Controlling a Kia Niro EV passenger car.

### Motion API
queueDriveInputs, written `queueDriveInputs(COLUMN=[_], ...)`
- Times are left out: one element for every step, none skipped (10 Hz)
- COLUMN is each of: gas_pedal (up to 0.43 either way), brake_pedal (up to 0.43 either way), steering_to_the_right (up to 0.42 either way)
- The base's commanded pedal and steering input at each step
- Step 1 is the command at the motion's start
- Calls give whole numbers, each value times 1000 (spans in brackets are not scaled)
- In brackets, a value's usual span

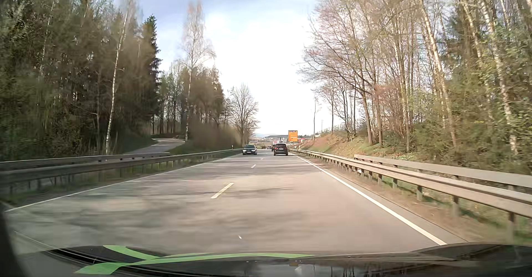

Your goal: Follow the waypoints while adhering to traffic rules and regulations

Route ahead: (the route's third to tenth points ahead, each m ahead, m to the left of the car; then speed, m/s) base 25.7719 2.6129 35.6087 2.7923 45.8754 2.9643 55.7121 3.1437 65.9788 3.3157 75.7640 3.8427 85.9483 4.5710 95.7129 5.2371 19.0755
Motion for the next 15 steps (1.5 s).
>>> queueDriveInputs(gas_pedal=[138, 138, 138, 138, 138, 138, 138, 138, 138, 150, 150, 157, 157, 157, 157], brake_pedal=[0, 0, 0, 0, 0, 0, 0, 0, 0, 0, 0, 0, 0, 0, 0], steering_to_the_right=[-3, -3, -3, -3, -3, -3, -3, -3, -3, -3, -3, -3, -3, -4, -4])
